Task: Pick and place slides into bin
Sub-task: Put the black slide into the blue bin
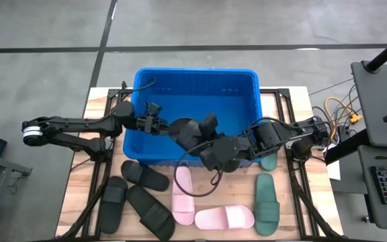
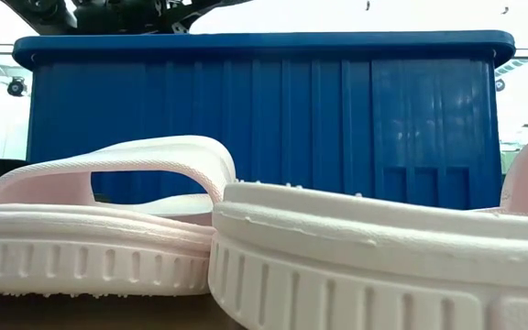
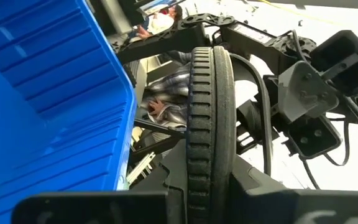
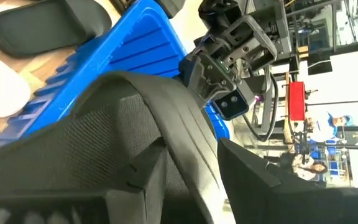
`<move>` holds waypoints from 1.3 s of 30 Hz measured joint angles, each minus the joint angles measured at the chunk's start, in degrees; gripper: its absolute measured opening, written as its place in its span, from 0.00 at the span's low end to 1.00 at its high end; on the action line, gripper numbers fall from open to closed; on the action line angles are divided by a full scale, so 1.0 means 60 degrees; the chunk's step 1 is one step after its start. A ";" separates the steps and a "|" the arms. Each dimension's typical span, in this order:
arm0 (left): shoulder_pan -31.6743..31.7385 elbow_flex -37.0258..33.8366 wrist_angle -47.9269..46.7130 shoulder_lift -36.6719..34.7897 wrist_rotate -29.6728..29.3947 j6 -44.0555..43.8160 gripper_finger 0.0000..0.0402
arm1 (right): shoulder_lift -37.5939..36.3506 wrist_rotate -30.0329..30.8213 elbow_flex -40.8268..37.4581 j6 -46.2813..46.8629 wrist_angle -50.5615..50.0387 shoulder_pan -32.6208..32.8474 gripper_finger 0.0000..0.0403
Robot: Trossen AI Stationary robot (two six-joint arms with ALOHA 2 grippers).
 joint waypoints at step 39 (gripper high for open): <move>-0.0001 -0.0031 -0.0041 0.0066 0.0316 0.0406 0.09 | 0.0007 0.0000 -0.0321 0.1067 0.0495 -0.0071 0.03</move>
